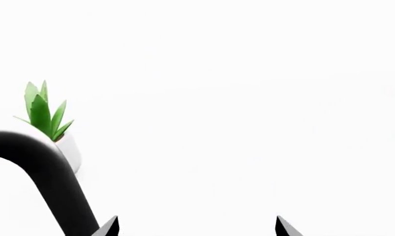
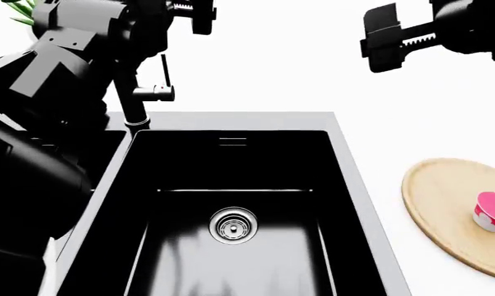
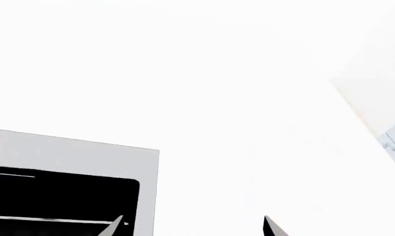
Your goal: Pick the yogurt from the counter and place it in the sink. Then turn on the sink faucet.
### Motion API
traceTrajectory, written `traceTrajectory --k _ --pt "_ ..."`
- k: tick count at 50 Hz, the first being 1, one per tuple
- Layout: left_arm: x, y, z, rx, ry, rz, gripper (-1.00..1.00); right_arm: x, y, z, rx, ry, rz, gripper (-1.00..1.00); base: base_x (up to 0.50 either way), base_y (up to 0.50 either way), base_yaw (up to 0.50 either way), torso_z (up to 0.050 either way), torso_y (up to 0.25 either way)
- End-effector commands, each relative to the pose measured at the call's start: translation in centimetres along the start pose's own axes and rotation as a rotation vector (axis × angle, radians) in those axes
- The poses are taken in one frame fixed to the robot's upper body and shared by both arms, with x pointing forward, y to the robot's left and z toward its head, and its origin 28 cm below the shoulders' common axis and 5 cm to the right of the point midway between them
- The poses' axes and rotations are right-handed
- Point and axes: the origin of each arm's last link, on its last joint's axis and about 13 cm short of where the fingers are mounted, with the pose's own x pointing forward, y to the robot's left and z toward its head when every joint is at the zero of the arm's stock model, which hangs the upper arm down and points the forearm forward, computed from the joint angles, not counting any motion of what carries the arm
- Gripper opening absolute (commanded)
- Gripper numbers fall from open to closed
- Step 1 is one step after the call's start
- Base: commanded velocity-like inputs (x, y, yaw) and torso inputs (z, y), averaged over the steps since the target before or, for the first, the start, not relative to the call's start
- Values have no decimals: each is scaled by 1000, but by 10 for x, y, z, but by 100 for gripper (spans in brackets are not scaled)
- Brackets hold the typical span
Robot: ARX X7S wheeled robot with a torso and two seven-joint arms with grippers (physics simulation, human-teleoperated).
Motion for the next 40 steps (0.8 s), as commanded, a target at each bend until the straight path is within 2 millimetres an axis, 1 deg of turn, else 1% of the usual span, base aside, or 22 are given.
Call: traceTrajectory --k 1,3,8,10,14,21,23,24,26,29,33,37,40 --pt "1 0 -3 1 9 1 100 -54 -19 -52 -66 207 4 100 0 0 0 0 0" --pt "2 0 -5 2 12 1 100 -53 -19 -60 -78 245 10 100 0 0 0 0 0" --pt "2 0 -5 4 15 -1 100 -58 -23 -69 -81 280 -25 100 0 0 0 0 0" --pt "2 0 -6 3 19 0 100 -64 -26 -67 -63 270 -20 100 0 0 0 0 0" --pt "2 1 -6 2 21 -1 100 -70 -31 -64 -41 251 -23 100 0 0 0 0 0" --pt "3 1 -10 3 31 3 100 -77 -40 -68 1 245 -18 100 0 0 0 0 0" --pt "3 1 -9 1 32 3 100 -81 -40 -67 24 238 2 100 0 0 0 0 0" --pt "3 1 -9 2 32 2 100 -84 -41 -67 63 241 26 100 0 0 0 0 0" --pt "3 1 -10 2 35 1 100 -82 -45 -71 66 245 4 100 0 0 0 0 0" --pt "3 2 -11 -1 37 5 100 -78 -57 -74 119 250 -36 100 0 0 0 0 0" --pt "3 2 -11 -2 37 6 100 -76 -63 -81 151 273 -53 100 0 0 0 0 0" --pt "3 2 -10 -1 36 7 100 -75 -62 -87 160 297 -43 100 0 0 0 0 0" --pt "4 2 -12 -2 40 6 100 -69 -65 -92 208 332 -43 100 0 0 0 0 0"
